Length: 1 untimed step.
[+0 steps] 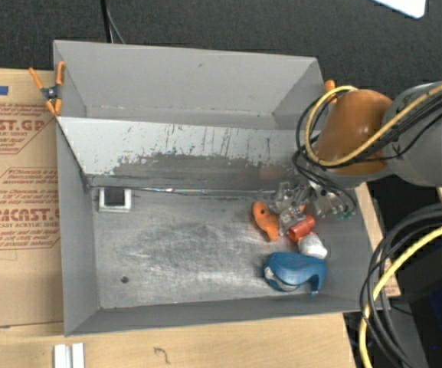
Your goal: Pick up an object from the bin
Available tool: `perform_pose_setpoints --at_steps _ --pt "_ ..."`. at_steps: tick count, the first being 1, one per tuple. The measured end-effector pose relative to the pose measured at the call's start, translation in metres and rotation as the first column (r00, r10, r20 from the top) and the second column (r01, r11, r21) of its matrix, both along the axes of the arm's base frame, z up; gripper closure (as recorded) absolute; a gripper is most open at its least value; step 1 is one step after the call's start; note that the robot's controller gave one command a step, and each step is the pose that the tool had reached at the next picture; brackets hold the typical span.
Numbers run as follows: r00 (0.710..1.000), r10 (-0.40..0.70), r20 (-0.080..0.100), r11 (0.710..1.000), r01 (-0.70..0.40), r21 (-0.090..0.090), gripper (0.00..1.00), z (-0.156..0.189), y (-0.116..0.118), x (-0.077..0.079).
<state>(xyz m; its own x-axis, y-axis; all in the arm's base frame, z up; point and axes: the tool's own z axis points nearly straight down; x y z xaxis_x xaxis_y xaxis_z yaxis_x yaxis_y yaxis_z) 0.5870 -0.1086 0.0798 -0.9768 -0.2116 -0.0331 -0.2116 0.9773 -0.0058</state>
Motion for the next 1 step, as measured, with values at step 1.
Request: perform_pose_setpoints --at_steps 1 --pt "1.0 0.0 0.0 1.0 0.0 0.0 1.0 0.0 0.0 0.0"
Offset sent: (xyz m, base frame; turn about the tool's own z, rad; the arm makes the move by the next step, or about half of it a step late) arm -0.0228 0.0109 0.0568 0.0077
